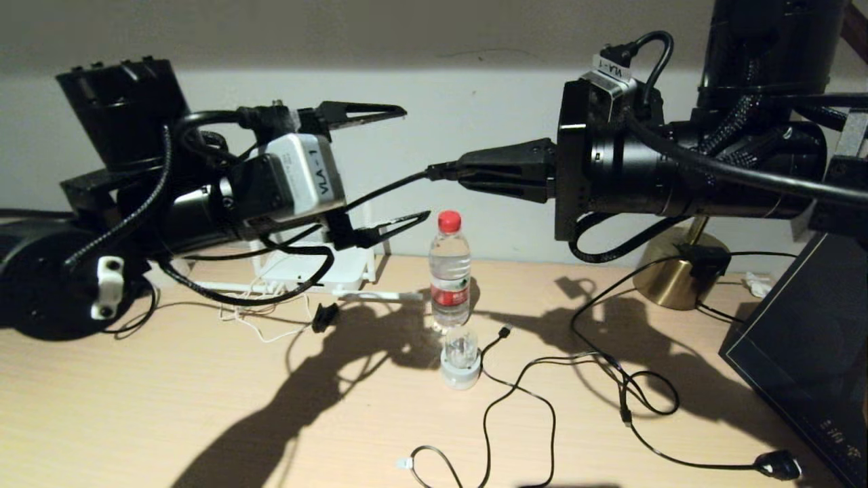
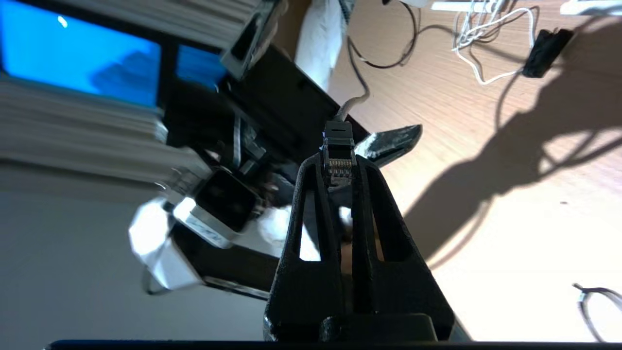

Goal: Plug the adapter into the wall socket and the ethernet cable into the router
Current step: Hand it to the other hand

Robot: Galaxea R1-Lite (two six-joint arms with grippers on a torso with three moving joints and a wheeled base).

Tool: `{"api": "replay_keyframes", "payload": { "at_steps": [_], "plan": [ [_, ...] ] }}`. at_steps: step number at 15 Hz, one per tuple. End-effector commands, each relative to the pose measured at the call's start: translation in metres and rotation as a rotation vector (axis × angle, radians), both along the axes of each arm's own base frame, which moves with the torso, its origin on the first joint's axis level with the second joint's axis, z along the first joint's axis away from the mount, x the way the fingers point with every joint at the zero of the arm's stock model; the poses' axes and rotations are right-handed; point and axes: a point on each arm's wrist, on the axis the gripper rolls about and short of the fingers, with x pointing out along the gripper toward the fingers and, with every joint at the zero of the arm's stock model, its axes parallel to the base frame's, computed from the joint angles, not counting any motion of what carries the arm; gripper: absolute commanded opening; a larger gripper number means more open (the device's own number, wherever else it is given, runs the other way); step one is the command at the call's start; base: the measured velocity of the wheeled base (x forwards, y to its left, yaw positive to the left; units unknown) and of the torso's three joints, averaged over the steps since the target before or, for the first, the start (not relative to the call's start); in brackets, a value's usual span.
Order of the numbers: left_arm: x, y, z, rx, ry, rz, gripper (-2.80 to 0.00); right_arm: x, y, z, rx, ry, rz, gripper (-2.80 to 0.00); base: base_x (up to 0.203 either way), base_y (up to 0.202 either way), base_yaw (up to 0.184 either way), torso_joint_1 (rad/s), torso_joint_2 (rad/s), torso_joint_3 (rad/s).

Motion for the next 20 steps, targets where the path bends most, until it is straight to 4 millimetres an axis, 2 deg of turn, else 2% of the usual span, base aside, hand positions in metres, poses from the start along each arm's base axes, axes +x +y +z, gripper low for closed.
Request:
{"api": "replay_keyframes", "payload": {
  "at_steps": [1, 4, 6, 10, 17, 20],
  "plan": [
    [0.006, 0.001, -0.007, -0.007, -0.033, -0.004, 0.0, 0.004, -0.002, 0.003, 0.017, 0.018, 0.0, -2.8, 0.0, 0.0, 0.0, 0.0, 0.0, 0.0],
    [0.019, -0.007, -0.014, -0.034, -0.117, -0.054, 0.0, 0.012, -0.017, 0.006, 0.063, 0.105, 0.056, -2.8, 0.0, 0.0, 0.0, 0.0, 0.0, 0.0],
    [0.018, -0.013, -0.014, -0.039, -0.132, -0.075, 0.0, 0.017, -0.023, 0.005, 0.07, 0.132, 0.066, -2.8, 0.0, 0.0, 0.0, 0.0, 0.0, 0.0],
    [0.018, -0.029, -0.017, -0.059, -0.175, -0.121, 0.0, 0.025, -0.023, 0.0, 0.064, 0.146, 0.061, -2.8, 0.0, 0.0, 0.0, 0.0, 0.0, 0.0],
    [0.017, -0.036, -0.007, -0.086, -0.244, -0.153, 0.0, 0.03, -0.029, -0.003, 0.062, 0.157, 0.083, -2.8, 0.0, 0.0, 0.0, 0.0, 0.0, 0.0],
    [0.012, -0.044, -0.006, -0.095, -0.256, -0.181, 0.0, 0.03, -0.029, -0.002, 0.064, 0.158, 0.083, -2.8, 0.0, 0.0, 0.0, 0.0, 0.0, 0.0]
  ]
}}
